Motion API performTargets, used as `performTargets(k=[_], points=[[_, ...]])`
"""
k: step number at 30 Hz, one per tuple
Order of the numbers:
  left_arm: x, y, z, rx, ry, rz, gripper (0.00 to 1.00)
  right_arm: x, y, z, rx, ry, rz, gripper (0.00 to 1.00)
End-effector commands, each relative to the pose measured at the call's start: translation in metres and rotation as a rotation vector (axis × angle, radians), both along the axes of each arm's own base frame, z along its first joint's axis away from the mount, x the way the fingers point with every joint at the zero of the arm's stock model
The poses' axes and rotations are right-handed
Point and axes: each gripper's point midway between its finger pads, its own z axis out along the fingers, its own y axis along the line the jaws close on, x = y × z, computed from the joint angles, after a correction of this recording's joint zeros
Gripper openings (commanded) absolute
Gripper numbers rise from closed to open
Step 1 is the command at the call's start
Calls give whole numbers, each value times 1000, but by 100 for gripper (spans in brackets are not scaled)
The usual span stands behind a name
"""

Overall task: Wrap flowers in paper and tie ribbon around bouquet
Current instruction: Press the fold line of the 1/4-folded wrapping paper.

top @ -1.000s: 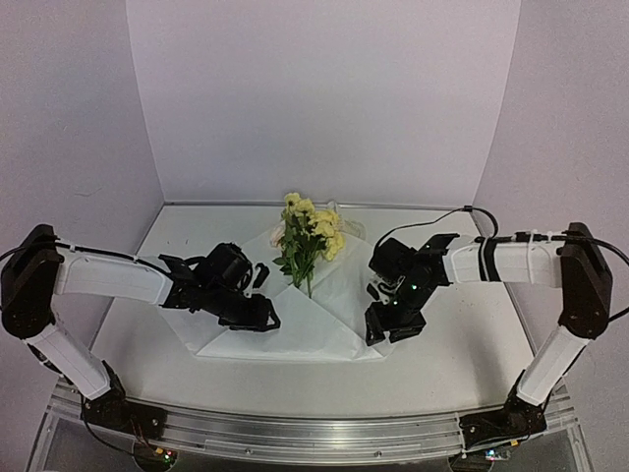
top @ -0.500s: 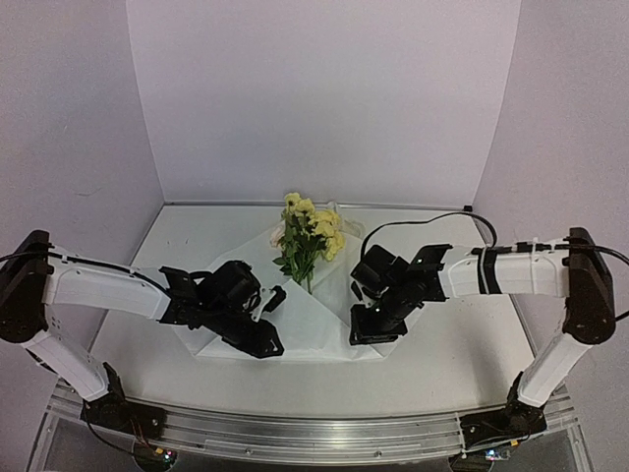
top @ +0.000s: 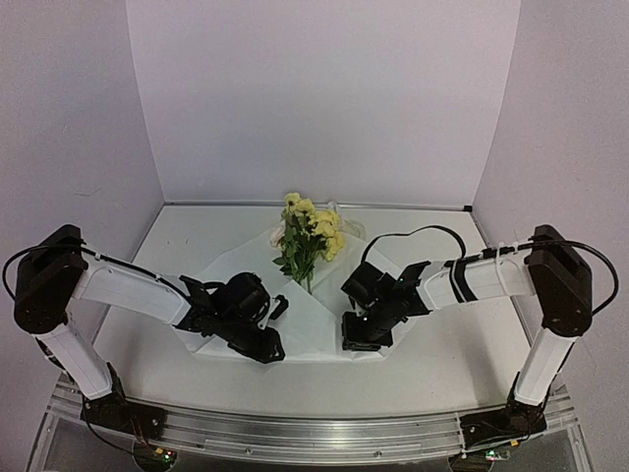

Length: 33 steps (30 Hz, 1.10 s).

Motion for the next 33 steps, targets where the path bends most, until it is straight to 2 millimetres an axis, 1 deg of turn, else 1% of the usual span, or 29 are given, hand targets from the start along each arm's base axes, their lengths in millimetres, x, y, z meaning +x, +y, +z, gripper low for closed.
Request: performTargets(k=[1,6,9,14,18,28,33], points=[[9,-1,-1,-9,-25,38,24,3,-7,-13,-34,-15,-30,18],[4,8,-13,18,-1,58,24,0,-14,-20,-59,-11,-26,18],[3,19,-20,51,2,86,23,-1,-19,-24,-77,-13,-27,18],[9,44,-26,80,26,177,23,-4,-27,-29,-101,-15,-27,18],[12,61,-24,78,46,248,24,-6,-31,-33,-114,-10,-24,18],[3,111,-34,142,111,410,24,-11,-45,-40,-143,-3,-25,18],[-7,145,-46,243,162,561,24,-12,-54,-42,-152,-1,-29,18]])
